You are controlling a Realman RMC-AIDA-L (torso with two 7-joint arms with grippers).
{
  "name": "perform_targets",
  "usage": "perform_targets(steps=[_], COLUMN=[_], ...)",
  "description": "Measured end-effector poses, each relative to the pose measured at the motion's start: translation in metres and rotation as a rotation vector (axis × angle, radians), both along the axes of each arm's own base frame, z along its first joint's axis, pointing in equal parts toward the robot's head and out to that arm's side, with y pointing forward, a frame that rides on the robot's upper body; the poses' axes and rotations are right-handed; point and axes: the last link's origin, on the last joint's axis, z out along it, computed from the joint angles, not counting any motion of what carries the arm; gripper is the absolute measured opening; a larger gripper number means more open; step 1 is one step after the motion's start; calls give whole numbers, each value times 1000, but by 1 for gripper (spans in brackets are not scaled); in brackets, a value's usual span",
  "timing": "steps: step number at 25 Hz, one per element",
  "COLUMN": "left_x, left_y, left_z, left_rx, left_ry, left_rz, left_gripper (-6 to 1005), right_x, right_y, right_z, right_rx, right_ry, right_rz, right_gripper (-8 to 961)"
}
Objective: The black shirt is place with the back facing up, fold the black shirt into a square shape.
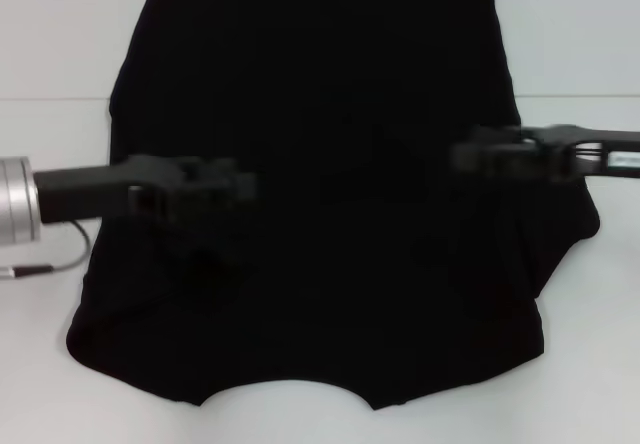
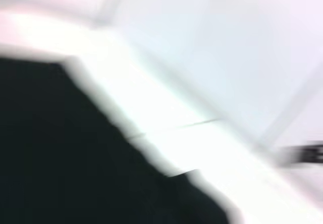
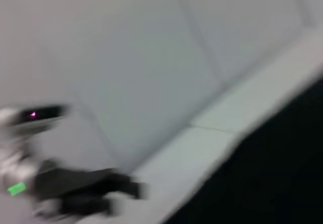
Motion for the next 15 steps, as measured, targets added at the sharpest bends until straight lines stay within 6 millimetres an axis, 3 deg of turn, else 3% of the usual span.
perform_targets(steps=[5,8,15], left_x=[10,16,25], left_y=[-21,-30,-41], left_z=[-24,-45,-78], left_rx=[-8,-19,-44], left_ry=[-74,-52,30], left_rz=[-270,-382,-545], left_gripper=[495,731,848], right_x=[36,50,75], right_y=[11,10,3], right_z=[30,45,50], right_rx=[-57,-79,-146], right_ry=[-70,-89,-212], right_rz=[-350,-482,-689], right_gripper=[914,914,914])
